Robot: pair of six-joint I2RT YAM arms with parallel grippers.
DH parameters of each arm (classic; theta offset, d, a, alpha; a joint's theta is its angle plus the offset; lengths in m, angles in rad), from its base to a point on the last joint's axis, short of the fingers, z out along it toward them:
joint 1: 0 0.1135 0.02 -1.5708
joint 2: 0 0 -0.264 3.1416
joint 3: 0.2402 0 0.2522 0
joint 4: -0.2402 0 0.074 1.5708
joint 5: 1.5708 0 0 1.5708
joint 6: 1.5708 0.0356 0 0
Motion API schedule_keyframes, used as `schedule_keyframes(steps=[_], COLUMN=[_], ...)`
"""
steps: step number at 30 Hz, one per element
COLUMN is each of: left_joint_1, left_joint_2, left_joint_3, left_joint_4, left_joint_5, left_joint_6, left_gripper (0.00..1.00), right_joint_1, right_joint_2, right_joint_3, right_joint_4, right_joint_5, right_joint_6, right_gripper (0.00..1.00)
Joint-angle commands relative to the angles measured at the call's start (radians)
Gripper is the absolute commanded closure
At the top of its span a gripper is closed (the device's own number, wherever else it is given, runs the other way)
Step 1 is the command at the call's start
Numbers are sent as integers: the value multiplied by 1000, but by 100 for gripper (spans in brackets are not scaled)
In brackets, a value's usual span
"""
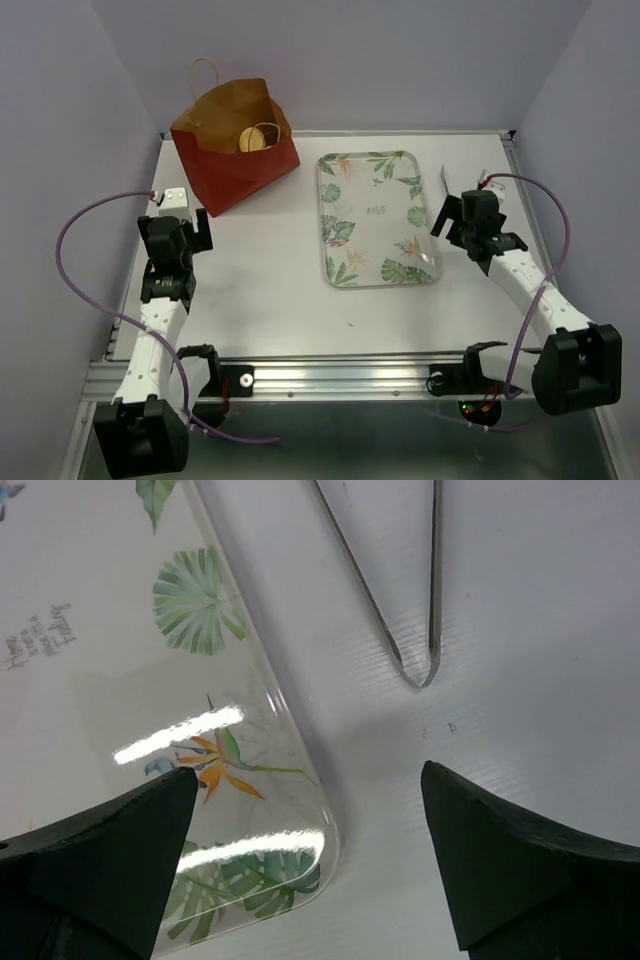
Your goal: Take the fake bread out of the paper bag
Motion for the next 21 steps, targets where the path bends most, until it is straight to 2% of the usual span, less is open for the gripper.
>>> schedule_keyframes(steps=[1, 4, 6, 8, 10, 11, 15, 21], left_joint_1=[3, 3, 3, 3, 3, 3, 4, 4], left_joint_2=[-25, -24, -21, -16, -10, -8, 7, 13], left_joint_3=[24, 44, 52, 66, 75, 79, 70, 52], left_joint_4=[83, 95, 97, 106, 114, 115, 135, 146], left_joint_5=[-21, -17, 46, 116, 162, 228, 301, 304], left_joint_6=[-37, -30, 5, 65, 75, 70, 50, 42], left_gripper=[1, 1, 1, 1, 1, 1, 1, 1], right_joint_1=[1, -11, -43, -160, -279, -298, -298, -298], right_joint_2=[-51, -35, -1, 82, 146, 216, 378, 387], right_joint_3=[1, 53, 121, 206, 255, 277, 363, 324], right_joint_4=[16, -38, -56, -71, -70, -68, -84, -9], right_joint_5=[118, 192, 206, 171, 65, 28, -58, -233], right_joint_6=[55, 46, 11, -43, -89, -113, -190, -253], right_gripper=[0, 0, 0, 0, 0, 0, 0, 0])
